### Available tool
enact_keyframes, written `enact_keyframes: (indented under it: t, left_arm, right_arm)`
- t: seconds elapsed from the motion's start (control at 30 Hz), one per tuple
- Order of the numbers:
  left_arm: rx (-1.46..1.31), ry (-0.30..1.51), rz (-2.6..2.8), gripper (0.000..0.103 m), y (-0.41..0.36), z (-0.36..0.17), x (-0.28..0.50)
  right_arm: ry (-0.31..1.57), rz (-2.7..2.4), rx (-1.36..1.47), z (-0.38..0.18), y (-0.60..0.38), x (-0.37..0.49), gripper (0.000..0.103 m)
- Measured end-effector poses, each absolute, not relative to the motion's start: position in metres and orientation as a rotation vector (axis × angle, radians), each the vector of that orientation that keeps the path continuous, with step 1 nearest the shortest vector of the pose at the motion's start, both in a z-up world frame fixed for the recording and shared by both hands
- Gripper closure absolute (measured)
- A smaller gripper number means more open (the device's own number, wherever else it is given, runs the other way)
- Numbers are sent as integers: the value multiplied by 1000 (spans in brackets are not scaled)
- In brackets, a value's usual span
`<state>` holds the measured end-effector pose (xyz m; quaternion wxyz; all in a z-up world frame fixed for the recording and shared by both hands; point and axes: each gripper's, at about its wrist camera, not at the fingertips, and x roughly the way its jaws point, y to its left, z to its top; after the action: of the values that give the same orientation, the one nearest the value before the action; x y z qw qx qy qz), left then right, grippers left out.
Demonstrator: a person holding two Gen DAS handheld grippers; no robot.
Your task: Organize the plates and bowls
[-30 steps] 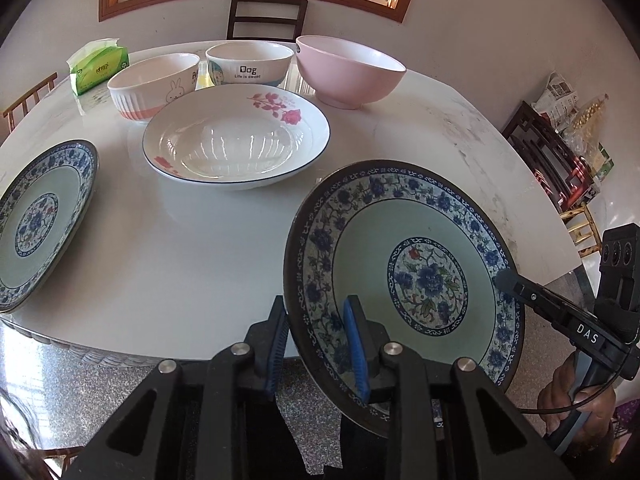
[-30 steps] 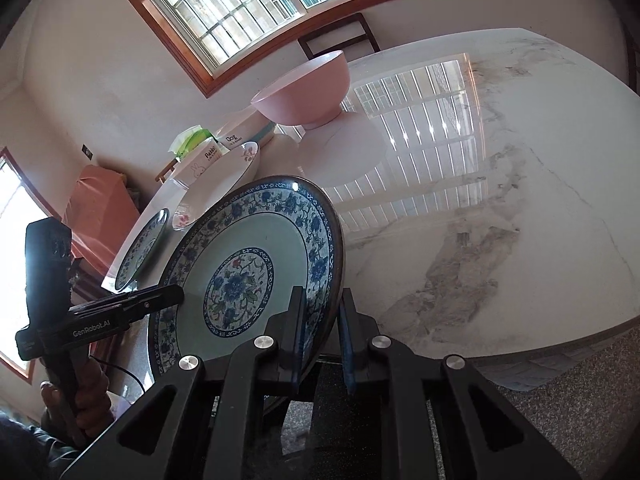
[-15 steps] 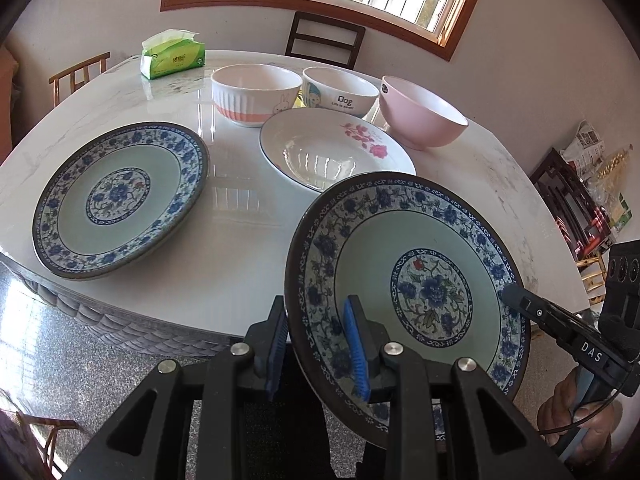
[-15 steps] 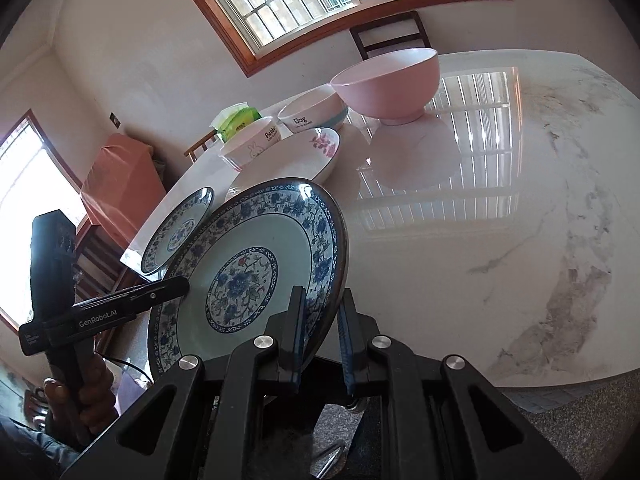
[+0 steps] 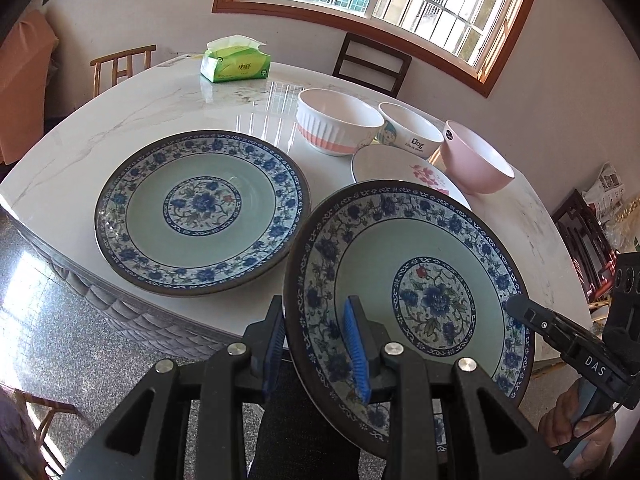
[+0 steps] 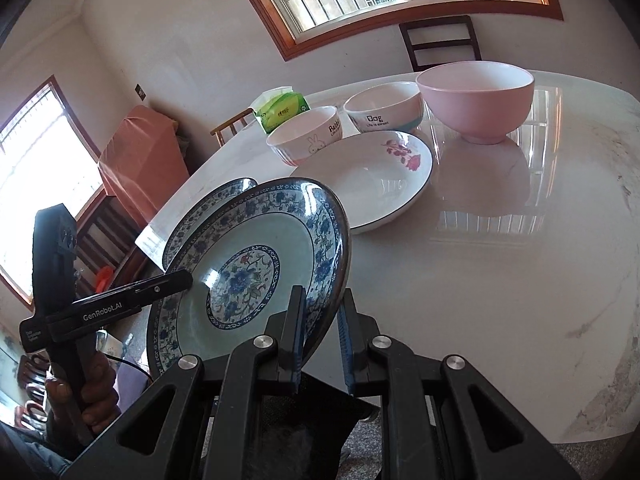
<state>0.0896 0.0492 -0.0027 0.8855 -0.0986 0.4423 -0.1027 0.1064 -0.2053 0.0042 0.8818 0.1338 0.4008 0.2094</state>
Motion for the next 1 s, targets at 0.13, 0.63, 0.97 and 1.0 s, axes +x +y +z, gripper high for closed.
enact_keyframes:
  t: [0.13, 0.63, 0.97, 1.0]
  left_arm:
    - [-222, 912, -188, 74, 64, -3, 93]
    - [-292, 906, -125, 74, 110, -11, 102]
    - [-323, 901, -75, 71, 137, -15, 111]
    - [-326, 900, -69, 71, 140, -15, 113]
  right_arm:
    - [839, 455, 261, 5, -190, 113, 87]
    - [859, 498, 201, 6, -144, 133, 86]
    - [862, 533, 157, 6, -114, 150, 86]
    - [861, 538, 154, 5, -112, 153, 86]
